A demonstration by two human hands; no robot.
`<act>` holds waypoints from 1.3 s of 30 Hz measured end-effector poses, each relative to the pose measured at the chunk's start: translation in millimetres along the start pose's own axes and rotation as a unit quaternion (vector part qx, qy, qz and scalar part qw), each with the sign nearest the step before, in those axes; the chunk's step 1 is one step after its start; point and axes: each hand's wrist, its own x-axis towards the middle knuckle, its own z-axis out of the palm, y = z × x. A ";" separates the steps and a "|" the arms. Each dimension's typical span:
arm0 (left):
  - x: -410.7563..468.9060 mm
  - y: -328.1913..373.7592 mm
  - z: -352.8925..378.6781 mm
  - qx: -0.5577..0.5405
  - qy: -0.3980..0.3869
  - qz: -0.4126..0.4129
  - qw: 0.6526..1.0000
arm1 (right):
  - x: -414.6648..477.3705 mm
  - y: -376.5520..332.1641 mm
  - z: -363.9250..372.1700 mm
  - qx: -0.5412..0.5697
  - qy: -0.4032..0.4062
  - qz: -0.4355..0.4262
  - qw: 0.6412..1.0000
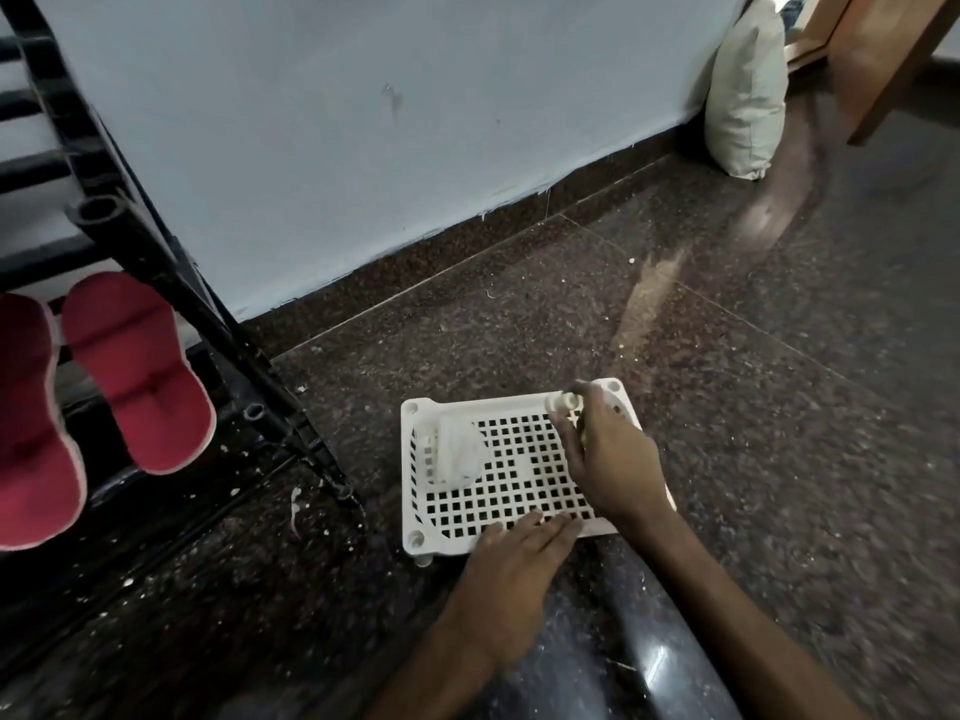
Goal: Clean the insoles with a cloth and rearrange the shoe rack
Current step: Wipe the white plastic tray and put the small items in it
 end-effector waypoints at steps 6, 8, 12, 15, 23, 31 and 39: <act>5.3 5.7 5.4 -0.008 0.004 -0.023 1.000 | 5.2 32.7 17.1 -0.129 -0.102 0.025 0.986; 6.0 4.5 4.9 -0.014 0.006 -0.019 1.000 | 5.0 35.7 19.0 -0.163 -0.108 0.023 0.980; 4.3 4.1 4.0 -0.036 0.007 -0.012 0.999 | 3.2 32.8 20.4 -0.222 -0.073 0.017 0.972; -2.9 4.8 -4.6 -0.112 0.055 -0.015 0.992 | 0.5 18.7 14.8 -0.241 -0.024 0.014 0.970; -14.0 -14.4 -9.1 -0.148 0.148 -0.072 0.975 | 13.3 -55.8 31.3 0.003 -0.180 0.073 0.981; -16.4 -21.0 -2.2 -0.192 0.146 -0.076 0.968 | 26.5 -50.2 12.6 0.252 -0.133 0.162 0.945; -17.6 -28.4 -20.5 -0.281 0.301 -0.132 0.902 | 34.7 -34.8 -10.5 0.466 -0.075 0.232 0.850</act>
